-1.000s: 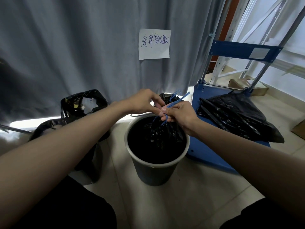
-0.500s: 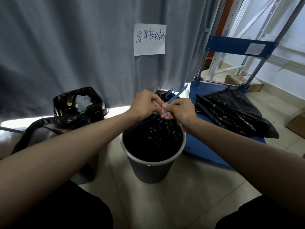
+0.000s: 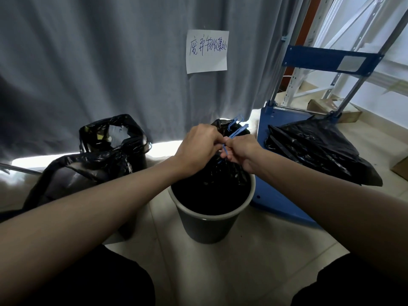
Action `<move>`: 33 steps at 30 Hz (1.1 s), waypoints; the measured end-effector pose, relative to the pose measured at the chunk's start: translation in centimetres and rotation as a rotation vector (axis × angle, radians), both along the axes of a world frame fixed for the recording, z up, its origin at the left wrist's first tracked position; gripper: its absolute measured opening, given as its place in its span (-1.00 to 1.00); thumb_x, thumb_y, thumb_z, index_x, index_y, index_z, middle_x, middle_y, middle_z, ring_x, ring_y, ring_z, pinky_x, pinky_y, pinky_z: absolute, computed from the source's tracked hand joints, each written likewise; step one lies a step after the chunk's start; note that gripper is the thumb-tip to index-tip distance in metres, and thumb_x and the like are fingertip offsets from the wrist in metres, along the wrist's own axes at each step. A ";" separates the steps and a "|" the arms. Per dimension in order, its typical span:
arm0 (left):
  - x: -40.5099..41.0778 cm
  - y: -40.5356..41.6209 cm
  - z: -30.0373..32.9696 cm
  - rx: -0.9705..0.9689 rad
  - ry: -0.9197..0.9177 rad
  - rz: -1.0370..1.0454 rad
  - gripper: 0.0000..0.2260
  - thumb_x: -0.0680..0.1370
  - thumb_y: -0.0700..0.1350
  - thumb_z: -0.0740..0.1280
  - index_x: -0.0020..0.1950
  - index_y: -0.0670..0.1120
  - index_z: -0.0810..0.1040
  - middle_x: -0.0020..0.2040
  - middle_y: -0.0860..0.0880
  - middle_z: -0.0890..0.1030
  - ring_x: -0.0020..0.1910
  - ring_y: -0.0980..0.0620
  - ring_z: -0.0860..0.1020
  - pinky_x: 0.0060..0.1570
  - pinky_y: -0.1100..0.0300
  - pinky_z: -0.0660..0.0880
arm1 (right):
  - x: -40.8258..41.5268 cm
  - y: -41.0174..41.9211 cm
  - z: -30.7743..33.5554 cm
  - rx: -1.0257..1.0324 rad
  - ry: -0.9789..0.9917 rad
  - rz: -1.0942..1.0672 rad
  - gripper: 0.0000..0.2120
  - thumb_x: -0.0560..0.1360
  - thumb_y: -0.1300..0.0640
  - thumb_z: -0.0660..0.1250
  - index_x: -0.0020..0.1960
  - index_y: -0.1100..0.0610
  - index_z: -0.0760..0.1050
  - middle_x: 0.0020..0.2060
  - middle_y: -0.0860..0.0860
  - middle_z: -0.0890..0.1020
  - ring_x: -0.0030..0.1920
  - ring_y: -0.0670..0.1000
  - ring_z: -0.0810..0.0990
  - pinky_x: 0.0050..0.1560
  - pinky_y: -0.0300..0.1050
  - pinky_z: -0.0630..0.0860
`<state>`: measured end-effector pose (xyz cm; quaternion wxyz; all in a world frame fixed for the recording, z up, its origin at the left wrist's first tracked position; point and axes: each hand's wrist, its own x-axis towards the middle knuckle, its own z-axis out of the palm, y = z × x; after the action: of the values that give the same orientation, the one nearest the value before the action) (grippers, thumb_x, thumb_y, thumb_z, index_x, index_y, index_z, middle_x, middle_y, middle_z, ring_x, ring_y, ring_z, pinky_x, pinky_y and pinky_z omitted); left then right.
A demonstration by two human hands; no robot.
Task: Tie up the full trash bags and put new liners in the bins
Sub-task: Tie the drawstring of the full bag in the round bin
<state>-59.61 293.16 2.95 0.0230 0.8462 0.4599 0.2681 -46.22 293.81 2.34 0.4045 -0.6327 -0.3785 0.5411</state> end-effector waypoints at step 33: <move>-3.8 3.2 2.3 -0.878 -0.223 0.061 -0.78 0.55 -0.16 0.29 0.03 -0.28 0.65 -0.37 0.08 0.47 -0.31 0.10 0.29 -0.30 0.21 0.18 | -0.1 -1.8 0.3 0.368 -0.376 0.345 -0.83 0.41 0.06 0.51 -0.09 0.16 0.71 -0.22 0.02 0.69 -0.12 -0.05 0.62 0.07 -0.13 0.53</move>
<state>-63.36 296.33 5.28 0.4211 0.7084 0.5494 0.1378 -46.30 292.06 2.68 0.3375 -0.5643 -0.6400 0.3975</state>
